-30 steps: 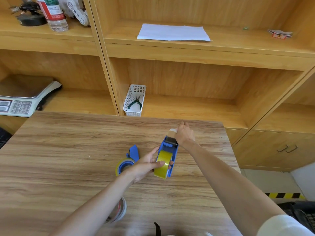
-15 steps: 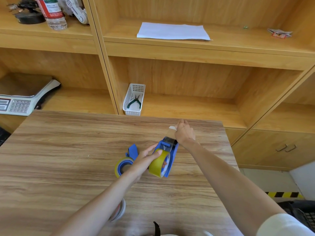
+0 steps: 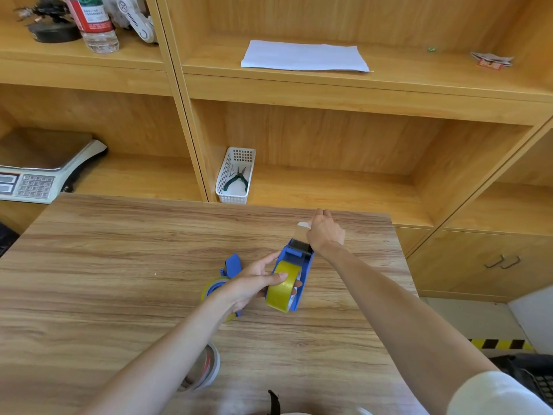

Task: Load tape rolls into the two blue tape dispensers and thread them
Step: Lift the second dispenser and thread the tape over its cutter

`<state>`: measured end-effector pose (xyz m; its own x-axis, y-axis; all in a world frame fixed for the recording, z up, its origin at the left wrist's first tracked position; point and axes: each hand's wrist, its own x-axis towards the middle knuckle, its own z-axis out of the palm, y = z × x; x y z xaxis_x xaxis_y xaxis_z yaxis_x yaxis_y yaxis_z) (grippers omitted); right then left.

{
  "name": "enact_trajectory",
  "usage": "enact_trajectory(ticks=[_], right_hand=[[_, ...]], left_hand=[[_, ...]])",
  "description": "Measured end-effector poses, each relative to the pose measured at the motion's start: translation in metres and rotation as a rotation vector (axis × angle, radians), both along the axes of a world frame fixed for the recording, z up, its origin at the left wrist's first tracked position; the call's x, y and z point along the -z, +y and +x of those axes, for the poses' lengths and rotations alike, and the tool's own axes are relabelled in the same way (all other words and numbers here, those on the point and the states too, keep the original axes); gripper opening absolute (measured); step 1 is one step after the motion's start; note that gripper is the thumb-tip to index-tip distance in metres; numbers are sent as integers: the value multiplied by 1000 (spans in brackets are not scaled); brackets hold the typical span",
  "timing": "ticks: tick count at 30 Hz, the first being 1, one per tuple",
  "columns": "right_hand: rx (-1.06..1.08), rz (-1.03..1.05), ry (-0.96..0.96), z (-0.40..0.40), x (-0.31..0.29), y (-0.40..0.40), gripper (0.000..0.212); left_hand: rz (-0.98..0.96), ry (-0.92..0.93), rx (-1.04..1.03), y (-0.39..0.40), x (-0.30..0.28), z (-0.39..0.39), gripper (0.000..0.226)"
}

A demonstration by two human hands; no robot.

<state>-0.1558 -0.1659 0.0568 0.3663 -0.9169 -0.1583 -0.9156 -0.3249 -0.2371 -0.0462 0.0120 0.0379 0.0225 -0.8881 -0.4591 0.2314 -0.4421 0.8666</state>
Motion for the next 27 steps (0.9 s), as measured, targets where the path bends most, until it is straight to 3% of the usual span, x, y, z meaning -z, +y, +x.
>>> enact_trajectory(ticks=[7,13,20,24,26,27], right_hand=[[-1,10,34,1,-1,-2,50],[24,9,7,-2,-3,-7,43],[22,38,36,-8,-3,-15,38],[82,202,-1,-16,0,-18,28],[104,325,-74,-20,5,-21,8],[116,389,-131,-21,7,-23,10]], left_hand=[[-23,16,100,4,-6,2,80],[-61,-9,176,5,-11,1,86],[-17,37,97,9,-4,-3,83],[-23,-38,31,16,5,-7,84],[-36,-59,19,19,7,-8,86],[-37,-57,20,20,8,-9,86]])
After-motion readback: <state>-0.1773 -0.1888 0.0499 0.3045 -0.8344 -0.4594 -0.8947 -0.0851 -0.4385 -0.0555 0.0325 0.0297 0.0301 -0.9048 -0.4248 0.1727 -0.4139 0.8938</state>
